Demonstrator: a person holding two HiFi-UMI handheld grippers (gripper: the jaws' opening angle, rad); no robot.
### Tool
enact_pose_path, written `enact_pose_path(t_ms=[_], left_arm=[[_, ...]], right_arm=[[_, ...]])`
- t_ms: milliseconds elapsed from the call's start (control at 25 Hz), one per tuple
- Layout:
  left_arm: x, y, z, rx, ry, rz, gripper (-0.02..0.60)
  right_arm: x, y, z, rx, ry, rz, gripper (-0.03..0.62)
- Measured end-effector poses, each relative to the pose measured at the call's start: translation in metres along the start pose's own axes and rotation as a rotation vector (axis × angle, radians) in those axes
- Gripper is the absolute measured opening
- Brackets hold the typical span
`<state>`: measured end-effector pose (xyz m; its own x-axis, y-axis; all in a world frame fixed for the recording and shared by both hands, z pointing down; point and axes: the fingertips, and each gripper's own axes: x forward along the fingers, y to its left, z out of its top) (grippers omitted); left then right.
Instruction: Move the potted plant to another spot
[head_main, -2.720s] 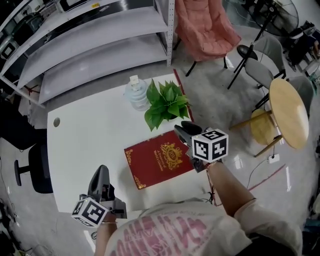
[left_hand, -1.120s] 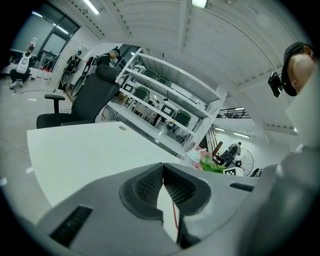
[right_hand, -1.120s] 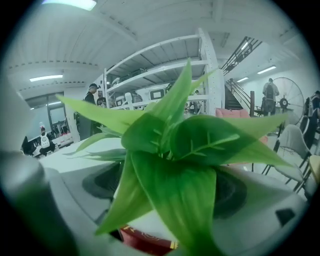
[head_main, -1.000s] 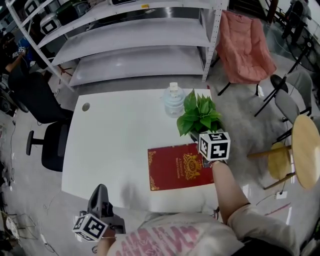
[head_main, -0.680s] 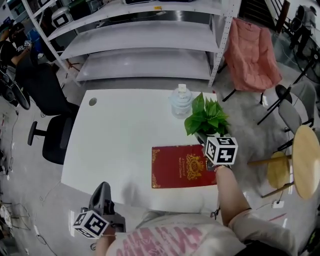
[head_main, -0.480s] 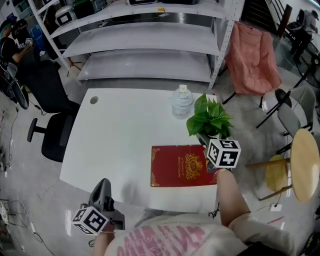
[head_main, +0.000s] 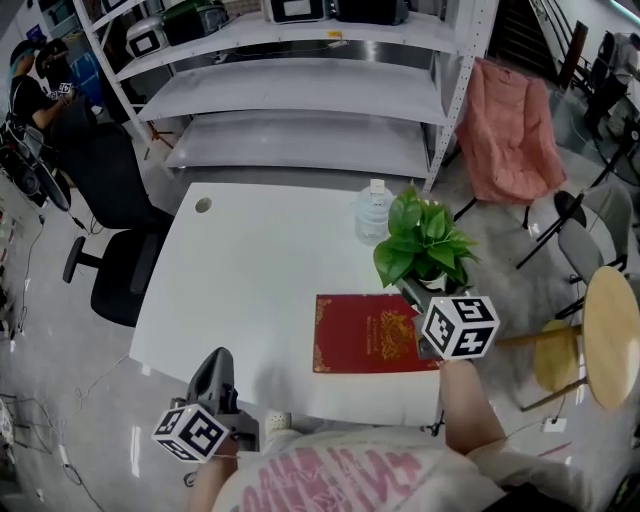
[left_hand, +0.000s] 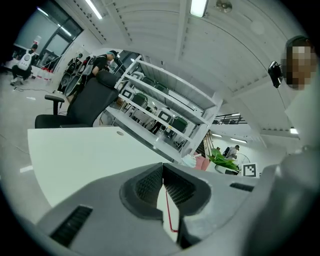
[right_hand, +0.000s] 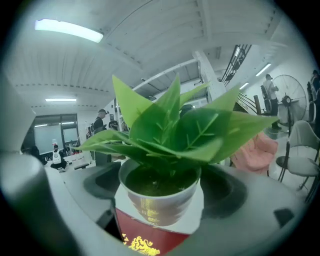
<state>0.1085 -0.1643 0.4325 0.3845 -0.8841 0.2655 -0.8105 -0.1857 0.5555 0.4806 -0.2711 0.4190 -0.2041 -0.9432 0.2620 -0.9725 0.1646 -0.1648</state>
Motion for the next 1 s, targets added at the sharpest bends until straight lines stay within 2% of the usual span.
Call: enact_pose_path(t_ms=[280,560,1000], left_arm=[[-0.025,0.024,0.015,-0.025,-0.04,-0.02,0.003],[-0.07,0.079,0.054,-0.051,-0.084,-0.004,0.003],[-0.124,0.163,0.105,-0.046,-0.085,-0.053,0.003]], right_arm=[[-0.004,0.058,0.018,-0.054,-0.038,0.057,0.506],[0.0,0.15,0.034,-0.119,-0.064,0.11,0.506],[-0.005,0.285,0.01,-0.119,-0.045,0.133,0.506]])
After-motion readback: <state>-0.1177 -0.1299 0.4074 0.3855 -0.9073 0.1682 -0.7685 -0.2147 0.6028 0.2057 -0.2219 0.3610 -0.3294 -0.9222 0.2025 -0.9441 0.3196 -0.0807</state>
